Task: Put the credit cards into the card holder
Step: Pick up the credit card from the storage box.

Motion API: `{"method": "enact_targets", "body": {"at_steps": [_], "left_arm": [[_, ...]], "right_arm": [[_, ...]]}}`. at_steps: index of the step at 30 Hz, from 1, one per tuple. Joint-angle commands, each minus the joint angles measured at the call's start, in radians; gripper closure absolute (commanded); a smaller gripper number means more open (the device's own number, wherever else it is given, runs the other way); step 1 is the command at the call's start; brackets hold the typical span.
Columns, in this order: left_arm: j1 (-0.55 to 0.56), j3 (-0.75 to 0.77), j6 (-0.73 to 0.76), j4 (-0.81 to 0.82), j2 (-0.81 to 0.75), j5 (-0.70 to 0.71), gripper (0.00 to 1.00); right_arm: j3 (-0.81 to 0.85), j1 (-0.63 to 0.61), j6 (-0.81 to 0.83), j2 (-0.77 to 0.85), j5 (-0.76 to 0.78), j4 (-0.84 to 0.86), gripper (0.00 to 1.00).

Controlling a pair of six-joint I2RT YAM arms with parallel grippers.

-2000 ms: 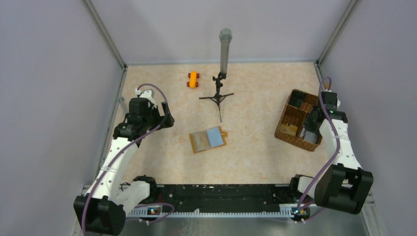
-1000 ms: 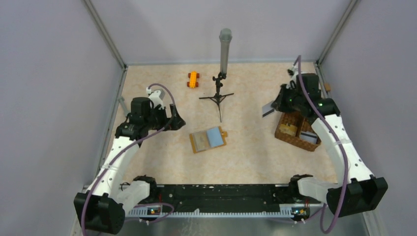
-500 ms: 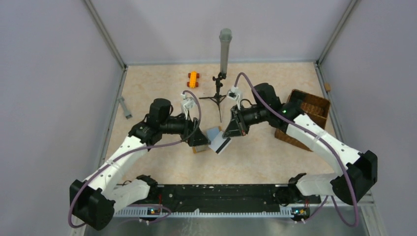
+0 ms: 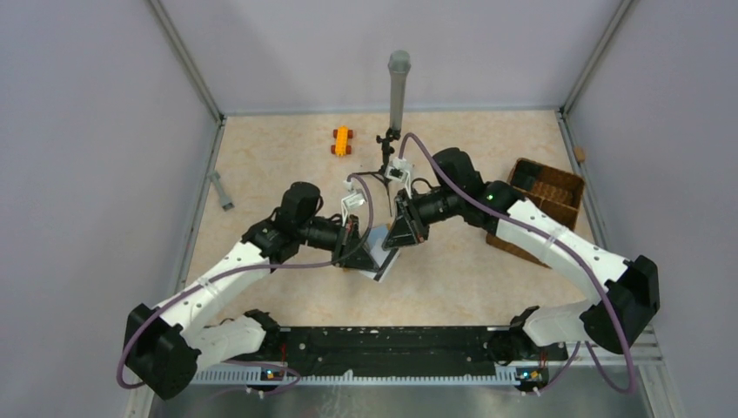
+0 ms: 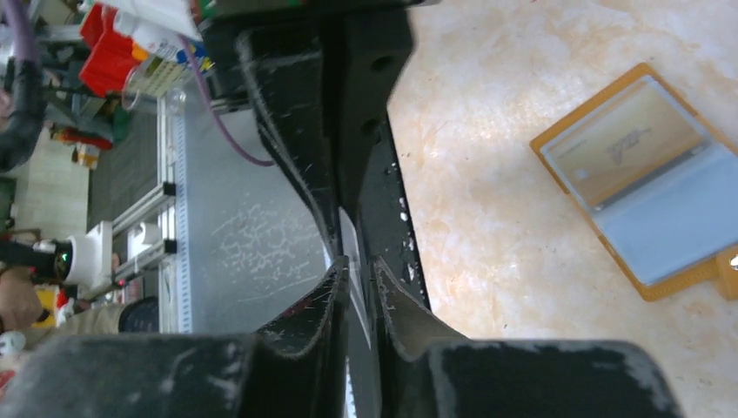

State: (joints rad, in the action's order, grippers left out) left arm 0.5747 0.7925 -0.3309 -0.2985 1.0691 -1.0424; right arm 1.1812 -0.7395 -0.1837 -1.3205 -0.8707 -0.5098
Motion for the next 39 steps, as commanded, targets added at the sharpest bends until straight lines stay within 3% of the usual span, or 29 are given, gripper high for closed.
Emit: {"method": "enact_targets", "body": {"at_steps": [1,3,4,10,14,25,31,39], "left_arm": [[0.010,-0.046,-0.088,0.129,-0.052,0.089,1.00],[0.010,-0.103,-0.173,0.223,-0.097,0.212,1.00],[0.011,-0.158,-0.221,0.311,-0.124,0.276,1.00],[0.011,-0.372,-0.528,0.674,-0.256,0.623,1.00],[0.010,-0.456,-0.627,0.844,-0.287,0.703,1.00],[0.010,-0.502,-0.680,0.913,-0.295,0.690,1.00],[0.010,-0.524,-0.701,0.949,-0.300,0.690,1.00],[0.009,-0.521,-0.706,0.959,-0.279,0.684,1.00]], "right_arm": [[0.040,-0.006,-0.017,0.016,0.169,0.047,0.68],[0.000,0.009,-0.069,0.045,0.252,0.099,0.36],[-0.039,0.019,-0.103,0.064,0.281,0.152,0.25],[-0.262,0.063,-0.327,0.161,0.391,0.442,0.21],[-0.373,0.059,-0.488,0.149,0.345,0.663,0.26],[-0.444,0.000,-0.704,0.014,0.334,1.055,0.51],[-0.444,0.000,-0.739,-0.009,0.352,1.136,0.62],[-0.430,0.000,-0.760,-0.062,0.291,1.170,0.86]]}}
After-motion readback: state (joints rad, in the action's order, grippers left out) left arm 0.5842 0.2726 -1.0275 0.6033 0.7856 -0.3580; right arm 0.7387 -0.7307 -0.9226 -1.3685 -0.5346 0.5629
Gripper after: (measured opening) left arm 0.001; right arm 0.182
